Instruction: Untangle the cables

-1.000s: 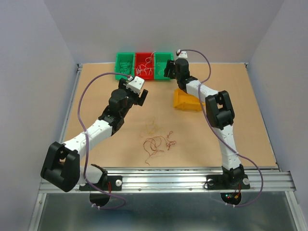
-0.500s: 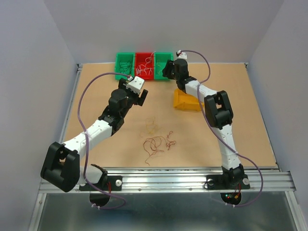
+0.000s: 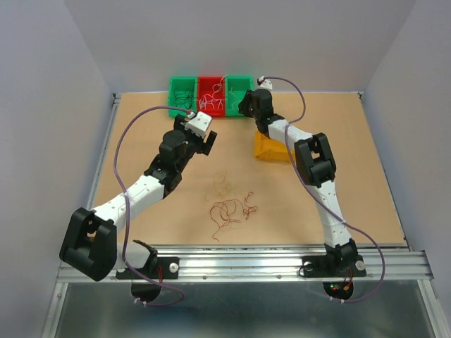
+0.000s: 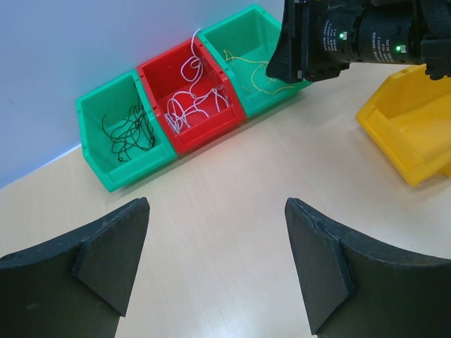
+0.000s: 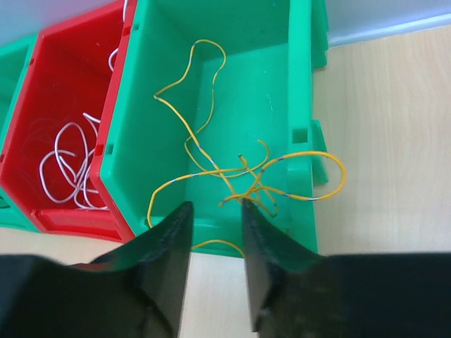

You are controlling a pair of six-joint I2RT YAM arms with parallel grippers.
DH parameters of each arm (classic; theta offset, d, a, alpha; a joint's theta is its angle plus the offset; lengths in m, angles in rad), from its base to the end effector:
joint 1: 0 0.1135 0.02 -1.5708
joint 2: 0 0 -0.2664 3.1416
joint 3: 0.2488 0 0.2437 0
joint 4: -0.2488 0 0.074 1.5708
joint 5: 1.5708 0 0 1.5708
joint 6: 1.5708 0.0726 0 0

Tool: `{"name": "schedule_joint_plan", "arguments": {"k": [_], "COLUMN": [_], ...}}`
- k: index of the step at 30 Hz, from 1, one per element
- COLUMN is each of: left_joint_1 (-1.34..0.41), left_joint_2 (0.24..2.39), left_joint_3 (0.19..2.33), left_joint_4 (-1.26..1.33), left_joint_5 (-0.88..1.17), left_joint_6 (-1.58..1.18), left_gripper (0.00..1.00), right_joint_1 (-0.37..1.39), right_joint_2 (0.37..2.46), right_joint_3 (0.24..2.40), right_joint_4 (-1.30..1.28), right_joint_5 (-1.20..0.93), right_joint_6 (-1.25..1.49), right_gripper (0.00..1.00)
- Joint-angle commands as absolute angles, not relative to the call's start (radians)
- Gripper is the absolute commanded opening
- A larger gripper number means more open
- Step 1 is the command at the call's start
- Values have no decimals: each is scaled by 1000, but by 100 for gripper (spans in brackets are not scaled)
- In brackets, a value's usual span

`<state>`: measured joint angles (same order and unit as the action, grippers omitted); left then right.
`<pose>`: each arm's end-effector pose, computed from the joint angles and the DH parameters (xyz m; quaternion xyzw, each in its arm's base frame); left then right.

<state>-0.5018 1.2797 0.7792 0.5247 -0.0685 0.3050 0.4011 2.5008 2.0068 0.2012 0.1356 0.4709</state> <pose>0.2882 -0.1524 0.3115 0.2515 0.6517 -0.0465 0.7141 0.5651 0.2290 0.1715 0.0683 0.7990 0.2020 0.5623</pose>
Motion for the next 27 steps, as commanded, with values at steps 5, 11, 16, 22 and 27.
{"name": "schedule_joint_plan", "arguments": {"k": [5, 11, 16, 22, 27], "left_joint_1": [-499, -499, -499, -499, -499], "left_joint_2": [1270, 1281, 1287, 1290, 1298], "left_joint_3": [805, 815, 816, 819, 825], "left_joint_4": [557, 552, 548, 545, 545], "left_joint_5": [-61, -58, -60, -63, -74], "left_joint_6": [311, 311, 313, 313, 318], "left_gripper": [89, 89, 89, 89, 89], "right_joint_1": [403, 402, 402, 402, 394], "right_joint_2": [2549, 2623, 2648, 2677, 2749], "right_joint_3": [2078, 2158, 2201, 2264, 2356], "right_joint_4": [328, 357, 387, 432, 549], "right_joint_5": [155, 146, 155, 163, 177], "right_joint_6": [485, 491, 494, 483, 450], "right_gripper": [31, 12, 2, 1, 1]}}
